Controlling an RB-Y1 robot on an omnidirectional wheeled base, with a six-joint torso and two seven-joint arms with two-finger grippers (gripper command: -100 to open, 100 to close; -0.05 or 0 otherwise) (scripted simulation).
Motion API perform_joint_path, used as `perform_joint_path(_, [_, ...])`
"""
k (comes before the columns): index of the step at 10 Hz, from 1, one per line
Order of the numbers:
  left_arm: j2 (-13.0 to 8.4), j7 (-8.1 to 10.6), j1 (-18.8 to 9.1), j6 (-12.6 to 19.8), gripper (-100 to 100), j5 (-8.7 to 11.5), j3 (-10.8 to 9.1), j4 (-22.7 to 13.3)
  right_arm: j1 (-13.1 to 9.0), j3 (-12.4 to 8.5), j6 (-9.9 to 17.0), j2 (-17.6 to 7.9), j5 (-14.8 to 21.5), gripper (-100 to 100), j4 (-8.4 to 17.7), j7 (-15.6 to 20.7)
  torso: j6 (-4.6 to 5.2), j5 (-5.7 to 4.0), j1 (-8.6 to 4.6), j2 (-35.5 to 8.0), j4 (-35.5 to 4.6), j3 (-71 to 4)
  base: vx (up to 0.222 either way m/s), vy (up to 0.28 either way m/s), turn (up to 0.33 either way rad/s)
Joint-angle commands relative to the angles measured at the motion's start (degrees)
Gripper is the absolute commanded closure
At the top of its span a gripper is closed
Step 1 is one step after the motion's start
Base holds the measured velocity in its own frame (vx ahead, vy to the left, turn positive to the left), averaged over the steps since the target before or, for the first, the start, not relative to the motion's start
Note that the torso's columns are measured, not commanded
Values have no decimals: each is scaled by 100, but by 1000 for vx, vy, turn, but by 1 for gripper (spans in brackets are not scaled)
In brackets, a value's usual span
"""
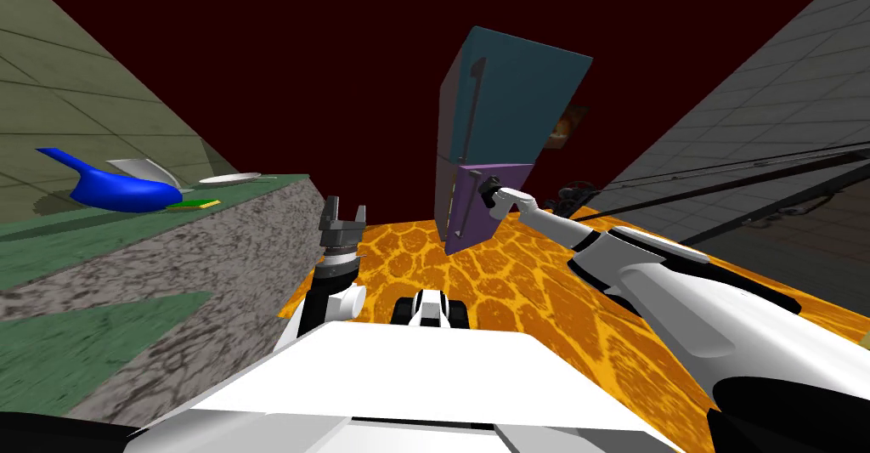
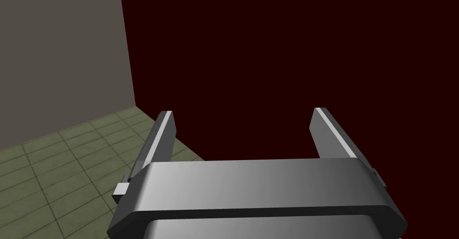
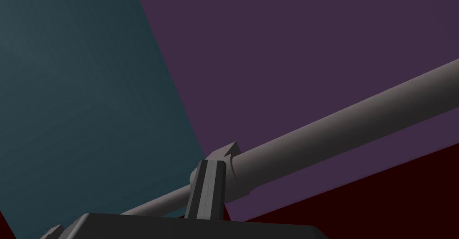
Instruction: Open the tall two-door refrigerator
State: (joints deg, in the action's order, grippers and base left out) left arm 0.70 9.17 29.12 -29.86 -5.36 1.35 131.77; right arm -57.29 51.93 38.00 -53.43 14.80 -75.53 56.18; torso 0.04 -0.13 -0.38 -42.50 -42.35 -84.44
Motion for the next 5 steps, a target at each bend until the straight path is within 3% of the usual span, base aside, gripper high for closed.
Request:
perform_joint_path(1, [0, 0, 0, 0, 0, 0, 0, 0, -14, 83, -331, 15, -9, 100, -246, 11, -3, 9, 28, 0, -2, 2, -275, -326, -4])
perform_joint_path(2, [1, 0, 0, 0, 0, 0, 1, 0, 16, 58, -226, 36, 40, 100, -189, -9, -5, 19, 60, 10, 2, -5, -128, -141, -1])
perform_joint_path(3, [3, 0, 1, 0, 0, 0, 3, 0, 30, 23, -167, 43, 50, -100, -112, -28, -9, 35, 115, 61, 15, -35, 42, 69, 8])
perform_joint_path(5, [5, 0, 4, -2, 0, -1, 5, 2, 34, -5, -105, 48, 52, -100, -45, -36, -14, 42, 127, 102, 33, -65, 132, 170, 14])
